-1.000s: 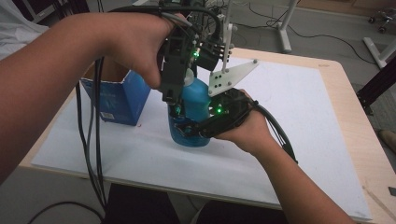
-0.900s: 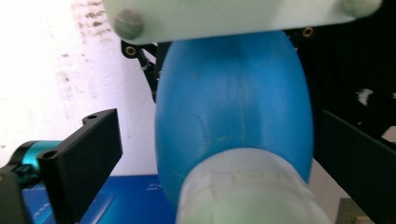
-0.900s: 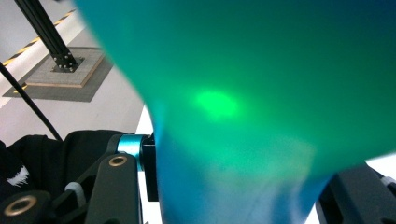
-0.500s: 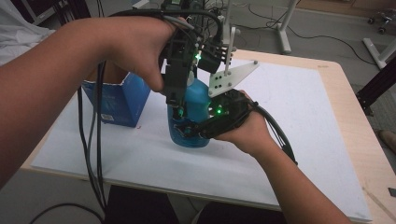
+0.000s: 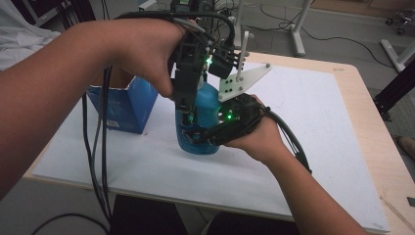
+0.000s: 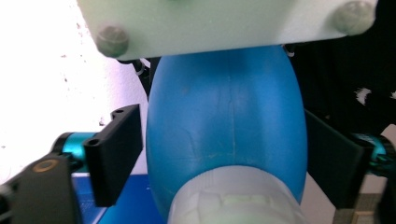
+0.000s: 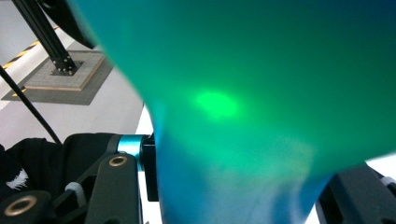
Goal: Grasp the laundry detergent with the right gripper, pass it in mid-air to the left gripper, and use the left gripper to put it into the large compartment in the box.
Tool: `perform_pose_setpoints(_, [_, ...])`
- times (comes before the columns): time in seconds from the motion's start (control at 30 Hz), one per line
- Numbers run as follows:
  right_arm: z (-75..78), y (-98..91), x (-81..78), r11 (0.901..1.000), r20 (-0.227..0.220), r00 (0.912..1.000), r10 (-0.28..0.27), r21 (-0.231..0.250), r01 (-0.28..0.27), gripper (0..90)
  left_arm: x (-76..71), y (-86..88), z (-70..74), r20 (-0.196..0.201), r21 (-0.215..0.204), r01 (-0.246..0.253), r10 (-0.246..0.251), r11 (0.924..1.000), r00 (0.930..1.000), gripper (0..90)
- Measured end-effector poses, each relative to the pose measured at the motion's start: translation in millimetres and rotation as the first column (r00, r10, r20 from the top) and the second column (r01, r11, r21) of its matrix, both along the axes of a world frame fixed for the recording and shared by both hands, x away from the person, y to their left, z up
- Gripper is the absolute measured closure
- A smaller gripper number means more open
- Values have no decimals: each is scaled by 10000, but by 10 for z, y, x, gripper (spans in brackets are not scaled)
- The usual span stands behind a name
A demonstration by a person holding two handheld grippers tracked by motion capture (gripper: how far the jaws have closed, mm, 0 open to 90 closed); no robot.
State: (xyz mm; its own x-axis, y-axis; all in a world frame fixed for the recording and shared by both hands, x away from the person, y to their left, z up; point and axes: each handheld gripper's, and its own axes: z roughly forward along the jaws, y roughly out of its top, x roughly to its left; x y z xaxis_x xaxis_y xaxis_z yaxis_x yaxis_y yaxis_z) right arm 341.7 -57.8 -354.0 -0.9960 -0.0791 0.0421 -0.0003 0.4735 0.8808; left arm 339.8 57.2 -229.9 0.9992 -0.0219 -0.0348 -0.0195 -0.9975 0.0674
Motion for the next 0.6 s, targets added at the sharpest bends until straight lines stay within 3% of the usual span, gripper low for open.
perform_pose_setpoints(0.6, [-6,2,2,10000,23,10000,-43,31,43,461,-11,-1,-1,0,62,23,-23,10000,10000,317])
